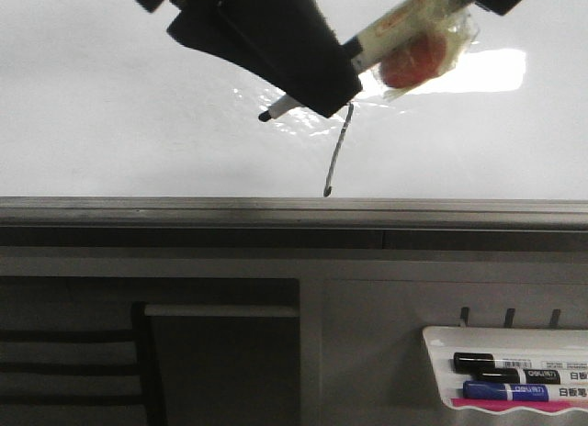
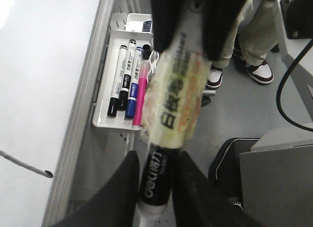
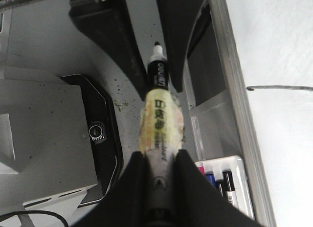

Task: Write number 7 on whiteboard

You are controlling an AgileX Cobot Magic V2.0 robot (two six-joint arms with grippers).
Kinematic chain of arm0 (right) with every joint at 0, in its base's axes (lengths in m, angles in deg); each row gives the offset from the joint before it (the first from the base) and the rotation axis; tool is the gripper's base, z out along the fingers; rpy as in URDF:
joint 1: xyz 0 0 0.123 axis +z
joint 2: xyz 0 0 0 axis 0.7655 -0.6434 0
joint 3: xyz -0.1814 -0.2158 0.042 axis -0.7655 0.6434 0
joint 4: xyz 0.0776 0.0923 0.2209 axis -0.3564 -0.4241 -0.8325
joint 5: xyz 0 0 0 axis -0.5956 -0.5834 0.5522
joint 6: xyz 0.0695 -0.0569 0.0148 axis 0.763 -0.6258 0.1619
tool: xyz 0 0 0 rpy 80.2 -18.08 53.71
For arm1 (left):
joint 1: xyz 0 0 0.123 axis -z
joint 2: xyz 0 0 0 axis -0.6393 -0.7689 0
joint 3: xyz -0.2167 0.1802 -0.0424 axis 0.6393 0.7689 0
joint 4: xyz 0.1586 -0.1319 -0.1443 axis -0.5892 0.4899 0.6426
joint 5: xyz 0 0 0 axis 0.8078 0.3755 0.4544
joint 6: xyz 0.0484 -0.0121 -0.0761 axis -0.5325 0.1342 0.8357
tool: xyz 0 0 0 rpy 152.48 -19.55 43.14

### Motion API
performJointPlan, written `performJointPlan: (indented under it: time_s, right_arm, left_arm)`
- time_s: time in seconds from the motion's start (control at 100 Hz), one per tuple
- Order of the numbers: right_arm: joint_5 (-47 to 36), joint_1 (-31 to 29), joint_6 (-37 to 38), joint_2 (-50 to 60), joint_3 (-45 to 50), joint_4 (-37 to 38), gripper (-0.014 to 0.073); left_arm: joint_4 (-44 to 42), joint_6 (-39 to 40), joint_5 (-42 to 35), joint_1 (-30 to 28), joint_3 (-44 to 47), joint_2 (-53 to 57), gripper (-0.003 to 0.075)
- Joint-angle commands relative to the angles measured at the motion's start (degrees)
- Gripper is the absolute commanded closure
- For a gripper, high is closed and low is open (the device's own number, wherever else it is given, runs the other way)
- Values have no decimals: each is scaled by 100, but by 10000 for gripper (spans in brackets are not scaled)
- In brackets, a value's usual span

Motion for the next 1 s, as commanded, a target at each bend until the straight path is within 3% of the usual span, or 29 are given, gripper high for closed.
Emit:
performJointPlan:
  time_s: [0.0,0.09,0.23,0.31,0.46,0.56,0.64,0.99]
  right_arm:
    - [-72,-11,-73,160,-186,-276,663]
    - [-83,-11,-73,160,-186,-227,600]
    - [-105,-11,-73,160,-186,-219,381]
    - [-128,-11,0,170,-196,-205,312]
    - [-209,-21,850,420,-196,424,305]
    - [-344,-57,1763,701,-196,1078,305]
    - [-344,-81,2027,919,-185,1349,305]
    - [-334,-94,2037,1119,-178,1378,305]
  left_arm:
    - [276,34,-209,34,-200,158,697]
    - [276,34,-209,34,-200,158,736]
    - [250,34,-209,34,-200,158,741]
    - [-18,119,-209,34,-200,158,741]
    - [-1144,1452,-398,-248,-200,195,741]
    - [-1712,2644,-530,-771,-176,295,741]
    - [-1778,3383,-610,-1265,-1,467,741]
    - [-933,3668,-1865,-3083,1311,1063,741]
